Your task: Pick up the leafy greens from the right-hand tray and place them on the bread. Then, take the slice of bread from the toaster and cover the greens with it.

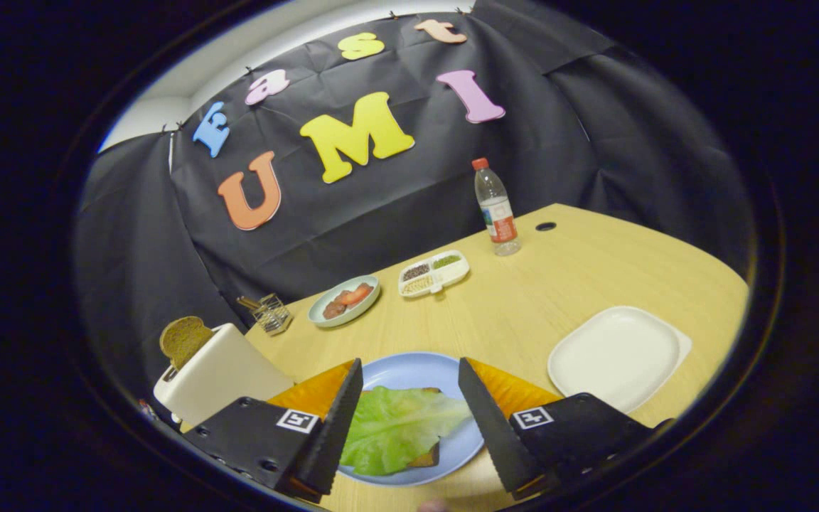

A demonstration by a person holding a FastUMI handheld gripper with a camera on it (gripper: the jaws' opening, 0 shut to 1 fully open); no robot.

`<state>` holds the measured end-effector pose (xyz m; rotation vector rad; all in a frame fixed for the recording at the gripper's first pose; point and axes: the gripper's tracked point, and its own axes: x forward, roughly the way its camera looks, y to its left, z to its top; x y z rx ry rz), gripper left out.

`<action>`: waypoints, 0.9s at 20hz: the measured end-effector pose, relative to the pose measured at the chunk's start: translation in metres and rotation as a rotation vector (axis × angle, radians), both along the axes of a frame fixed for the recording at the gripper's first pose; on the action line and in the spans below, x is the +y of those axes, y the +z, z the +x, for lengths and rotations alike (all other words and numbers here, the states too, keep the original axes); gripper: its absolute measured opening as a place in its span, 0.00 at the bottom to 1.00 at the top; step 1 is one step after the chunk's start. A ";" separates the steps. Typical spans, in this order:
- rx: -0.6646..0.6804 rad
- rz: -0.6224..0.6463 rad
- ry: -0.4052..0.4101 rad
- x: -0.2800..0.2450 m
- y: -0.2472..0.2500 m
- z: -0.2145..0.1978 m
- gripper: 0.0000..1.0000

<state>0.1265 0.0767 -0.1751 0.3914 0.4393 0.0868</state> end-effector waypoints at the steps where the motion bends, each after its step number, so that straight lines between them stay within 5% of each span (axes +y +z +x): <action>1: -0.025 -0.021 -0.001 0.002 0.010 -0.002 0.87; 4: -0.117 -0.093 0.005 0.018 0.050 -0.009 0.95; 11: -0.234 -0.120 0.115 0.119 0.139 -0.023 0.96; 18: -0.282 -0.160 0.187 0.214 0.164 -0.021 0.95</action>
